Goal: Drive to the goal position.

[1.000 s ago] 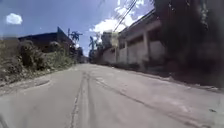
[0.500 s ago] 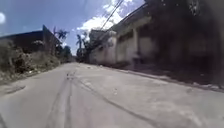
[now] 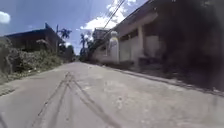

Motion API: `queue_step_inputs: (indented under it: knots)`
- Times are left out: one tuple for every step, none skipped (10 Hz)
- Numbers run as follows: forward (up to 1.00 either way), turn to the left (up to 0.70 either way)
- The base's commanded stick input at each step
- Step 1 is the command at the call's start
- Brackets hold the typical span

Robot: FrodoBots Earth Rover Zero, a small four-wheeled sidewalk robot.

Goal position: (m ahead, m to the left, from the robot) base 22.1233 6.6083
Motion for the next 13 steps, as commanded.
queue_step_inputs:
  knots:
    - [0.85,0.15]
    - [0.85,0.15]
    - [0.85,0.15]
    - [0.85,0.14]
    - [0.85,0.07]
    - [0.85,0.00]
    - [0.85,0.00]
    - [0.85,0.01]
    - [0.85,0.02]
    - [0.85,0.00]
    - [0.85,0.00]
    - [0.85,0.00]
    - [0.85,0.00]
